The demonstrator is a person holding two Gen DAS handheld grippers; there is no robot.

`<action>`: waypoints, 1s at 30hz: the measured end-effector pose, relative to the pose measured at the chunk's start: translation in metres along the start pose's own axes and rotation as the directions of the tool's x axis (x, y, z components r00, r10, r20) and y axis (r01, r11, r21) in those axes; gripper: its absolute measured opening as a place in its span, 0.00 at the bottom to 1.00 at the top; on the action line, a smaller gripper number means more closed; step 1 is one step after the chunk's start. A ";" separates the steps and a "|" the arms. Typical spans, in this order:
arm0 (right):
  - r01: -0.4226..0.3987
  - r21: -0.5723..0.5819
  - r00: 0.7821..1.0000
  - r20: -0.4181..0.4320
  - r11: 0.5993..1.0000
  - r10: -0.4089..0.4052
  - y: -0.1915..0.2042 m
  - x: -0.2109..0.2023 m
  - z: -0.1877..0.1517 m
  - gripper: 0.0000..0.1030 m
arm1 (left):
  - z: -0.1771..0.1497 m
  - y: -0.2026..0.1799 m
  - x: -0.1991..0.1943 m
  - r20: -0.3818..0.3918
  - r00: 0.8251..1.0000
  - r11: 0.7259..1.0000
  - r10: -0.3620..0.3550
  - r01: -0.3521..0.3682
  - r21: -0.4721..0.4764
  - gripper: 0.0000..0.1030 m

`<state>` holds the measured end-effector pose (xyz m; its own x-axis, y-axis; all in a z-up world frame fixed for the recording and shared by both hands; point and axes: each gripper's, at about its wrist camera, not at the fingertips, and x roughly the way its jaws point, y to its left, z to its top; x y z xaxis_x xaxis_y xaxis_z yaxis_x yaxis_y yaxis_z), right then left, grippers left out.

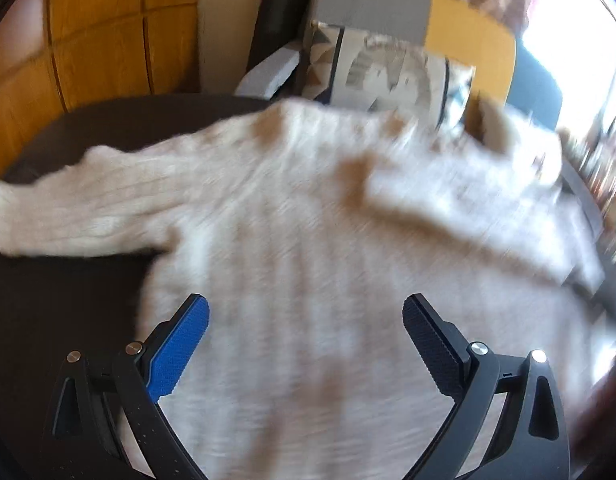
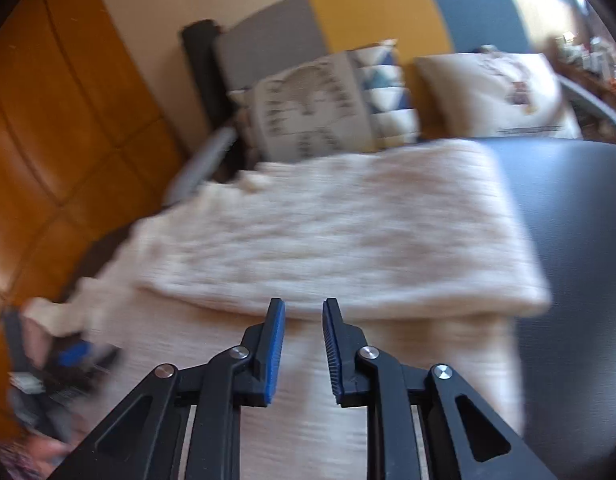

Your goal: Fold clothes

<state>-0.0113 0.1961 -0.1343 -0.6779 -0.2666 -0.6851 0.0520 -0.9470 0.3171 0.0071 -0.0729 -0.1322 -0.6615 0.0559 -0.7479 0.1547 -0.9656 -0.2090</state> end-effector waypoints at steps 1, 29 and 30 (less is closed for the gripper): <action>0.007 0.026 1.000 0.005 1.000 -0.007 -0.011 -0.001 -0.004 0.15 | 0.010 -0.007 -0.001 0.012 1.000 1.000 -0.008 0.008 -0.011 0.97; -0.044 0.338 0.979 0.202 0.940 -0.027 -0.082 -0.041 -0.018 0.13 | 0.077 -0.059 0.059 -0.047 0.997 0.992 -0.066 0.060 -0.115 0.20; -0.050 0.341 0.978 0.206 0.939 -0.022 -0.083 -0.042 -0.018 0.13 | 0.078 -0.053 0.058 -0.046 0.996 0.986 -0.081 0.074 -0.148 0.17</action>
<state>0.0258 0.2825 -0.1438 -0.8152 -0.2030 -0.5425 -0.1674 -0.8141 0.5561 -0.0969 -0.0379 -0.1156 -0.6375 0.1459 -0.7565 0.2123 -0.9106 -0.3545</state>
